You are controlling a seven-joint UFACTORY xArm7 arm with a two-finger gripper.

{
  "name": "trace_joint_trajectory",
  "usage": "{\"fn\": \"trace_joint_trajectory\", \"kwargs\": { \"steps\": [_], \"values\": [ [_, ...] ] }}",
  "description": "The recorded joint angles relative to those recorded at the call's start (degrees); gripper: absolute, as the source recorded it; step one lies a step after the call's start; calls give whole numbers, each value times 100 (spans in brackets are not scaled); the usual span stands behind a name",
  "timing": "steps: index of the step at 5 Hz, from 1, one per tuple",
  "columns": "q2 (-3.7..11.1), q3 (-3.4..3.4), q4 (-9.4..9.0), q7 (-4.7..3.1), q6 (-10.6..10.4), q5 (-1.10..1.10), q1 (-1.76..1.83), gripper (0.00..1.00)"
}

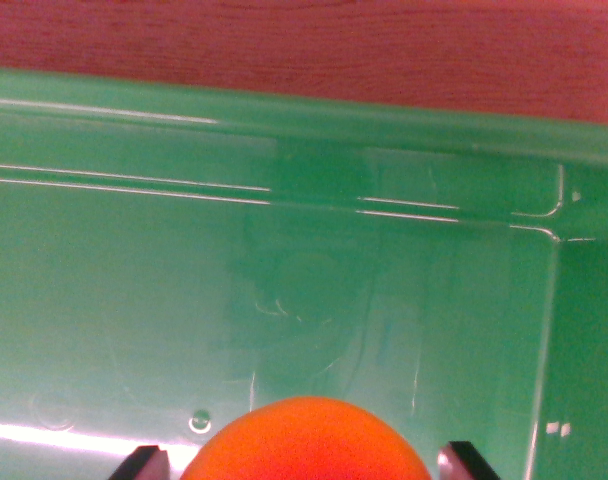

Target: Pick fruit

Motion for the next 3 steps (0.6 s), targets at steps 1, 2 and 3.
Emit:
{"fn": "trace_joint_trajectory", "kwargs": {
  "steps": [1, 2, 3],
  "values": [
    [-84, -1, 177, 0, 261, -5, 3, 100],
    [-84, -1, 177, 0, 261, -5, 3, 100],
    [-171, -2, 362, -1, 533, -9, 6, 100]
  ]
}}
